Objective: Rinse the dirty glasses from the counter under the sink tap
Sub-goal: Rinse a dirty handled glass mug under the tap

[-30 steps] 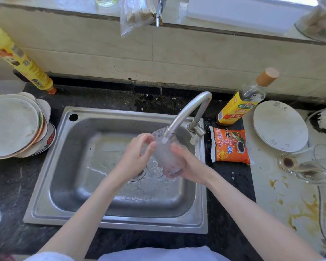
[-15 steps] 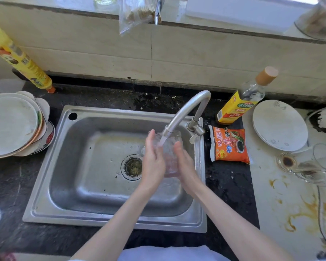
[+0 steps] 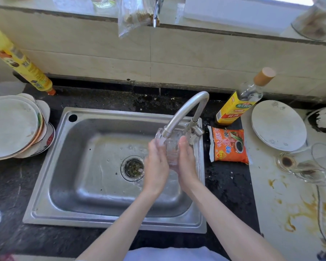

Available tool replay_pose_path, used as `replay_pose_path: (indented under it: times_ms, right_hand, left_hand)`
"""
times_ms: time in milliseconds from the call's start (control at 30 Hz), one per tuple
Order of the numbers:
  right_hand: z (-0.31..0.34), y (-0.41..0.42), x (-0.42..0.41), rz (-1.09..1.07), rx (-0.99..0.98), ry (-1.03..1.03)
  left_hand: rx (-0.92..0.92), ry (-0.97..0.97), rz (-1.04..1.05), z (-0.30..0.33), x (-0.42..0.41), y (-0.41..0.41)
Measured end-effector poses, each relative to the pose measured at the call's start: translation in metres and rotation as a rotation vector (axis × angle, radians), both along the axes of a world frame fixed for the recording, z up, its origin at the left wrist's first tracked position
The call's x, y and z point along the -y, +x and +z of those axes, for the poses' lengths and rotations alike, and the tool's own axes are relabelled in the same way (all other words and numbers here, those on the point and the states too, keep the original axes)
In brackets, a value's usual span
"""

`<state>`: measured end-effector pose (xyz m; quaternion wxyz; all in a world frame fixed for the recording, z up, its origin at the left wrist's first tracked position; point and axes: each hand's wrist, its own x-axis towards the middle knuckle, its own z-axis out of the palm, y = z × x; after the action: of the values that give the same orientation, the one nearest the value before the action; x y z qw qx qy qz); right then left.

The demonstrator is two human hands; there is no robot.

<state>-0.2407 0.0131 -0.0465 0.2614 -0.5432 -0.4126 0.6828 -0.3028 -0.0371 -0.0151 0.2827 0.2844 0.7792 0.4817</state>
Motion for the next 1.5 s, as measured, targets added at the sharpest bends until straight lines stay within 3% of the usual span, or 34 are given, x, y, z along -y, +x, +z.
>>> replay_pose_path:
  times_ms: [133, 300, 400, 567, 700, 800, 1100, 1500]
  right_hand:
    - [-0.007, 0.003, -0.004, 0.031, 0.055, -0.023]
    - [-0.017, 0.02, -0.008, 0.14, 0.03, -0.01]
    - [-0.015, 0.024, -0.01, 0.204, -0.058, -0.01]
    - [-0.014, 0.028, -0.023, 0.21, -0.07, -0.129]
    - [-0.017, 0.03, -0.05, -0.119, -0.112, -0.476]
    - [-0.016, 0.03, -0.065, -0.306, -0.282, -0.671]
    - [-0.02, 0.031, -0.068, -0.323, -0.231, -0.696]
    - [0.0, 0.04, -0.076, -0.302, -0.308, -0.666]
  left_hand:
    - [0.104, -0.085, -0.049, -0.01, 0.008, 0.001]
    - [0.581, -0.142, -0.026, -0.005, 0.001, -0.024]
    - [0.74, -0.11, -0.018, 0.0, 0.001, -0.029]
    - [0.59, -0.108, -0.046, -0.006, 0.005, -0.036]
    - [0.615, -0.011, -0.057, -0.004, 0.01, -0.044]
    - [0.627, 0.041, -0.101, -0.009, 0.018, -0.053]
    - [0.655, 0.074, -0.16, -0.011, 0.034, -0.056]
    - [0.631, 0.106, -0.188, -0.012, 0.039, -0.059]
